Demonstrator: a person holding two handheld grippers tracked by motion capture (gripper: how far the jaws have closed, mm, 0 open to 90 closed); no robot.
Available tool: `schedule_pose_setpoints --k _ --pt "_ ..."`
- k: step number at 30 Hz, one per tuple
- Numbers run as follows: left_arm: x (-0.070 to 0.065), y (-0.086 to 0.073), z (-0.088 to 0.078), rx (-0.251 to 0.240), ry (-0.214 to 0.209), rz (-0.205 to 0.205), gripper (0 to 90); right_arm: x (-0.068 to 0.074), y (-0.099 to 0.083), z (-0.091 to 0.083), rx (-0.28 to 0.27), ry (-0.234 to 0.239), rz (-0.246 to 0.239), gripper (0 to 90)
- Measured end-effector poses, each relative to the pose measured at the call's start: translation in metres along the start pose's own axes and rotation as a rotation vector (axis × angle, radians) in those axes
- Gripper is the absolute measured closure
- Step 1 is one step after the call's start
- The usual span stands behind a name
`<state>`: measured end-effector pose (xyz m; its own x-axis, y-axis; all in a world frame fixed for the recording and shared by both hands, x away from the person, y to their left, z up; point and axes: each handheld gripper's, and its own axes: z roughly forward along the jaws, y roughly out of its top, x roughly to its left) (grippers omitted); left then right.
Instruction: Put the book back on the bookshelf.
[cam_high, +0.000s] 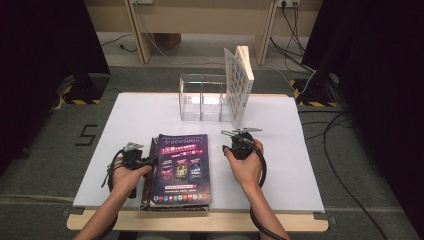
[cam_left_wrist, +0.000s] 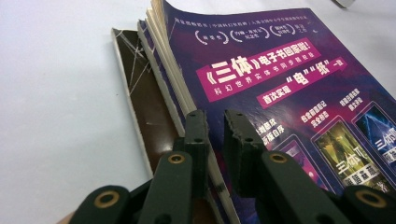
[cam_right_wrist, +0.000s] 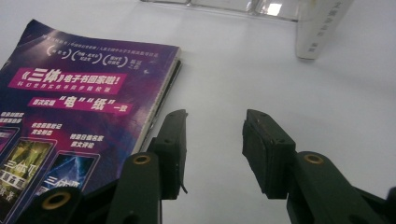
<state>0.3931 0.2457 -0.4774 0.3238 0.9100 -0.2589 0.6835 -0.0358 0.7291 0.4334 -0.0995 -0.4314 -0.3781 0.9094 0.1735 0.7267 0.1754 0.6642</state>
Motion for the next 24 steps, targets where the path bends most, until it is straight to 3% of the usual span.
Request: schedule_pose_setpoints --k 10,15,24 --pt "-0.013 0.001 0.006 0.016 -0.033 0.044 79.4 0.010 0.006 0.022 0.077 0.029 -0.016 58.7" --pt "-0.017 0.002 0.007 0.024 -0.029 0.061 79.1 0.008 0.010 0.039 0.127 0.073 0.016 58.5" --pt "-0.021 0.002 0.010 0.028 -0.033 0.066 78.8 0.007 0.015 0.055 0.175 0.109 0.035 57.5"
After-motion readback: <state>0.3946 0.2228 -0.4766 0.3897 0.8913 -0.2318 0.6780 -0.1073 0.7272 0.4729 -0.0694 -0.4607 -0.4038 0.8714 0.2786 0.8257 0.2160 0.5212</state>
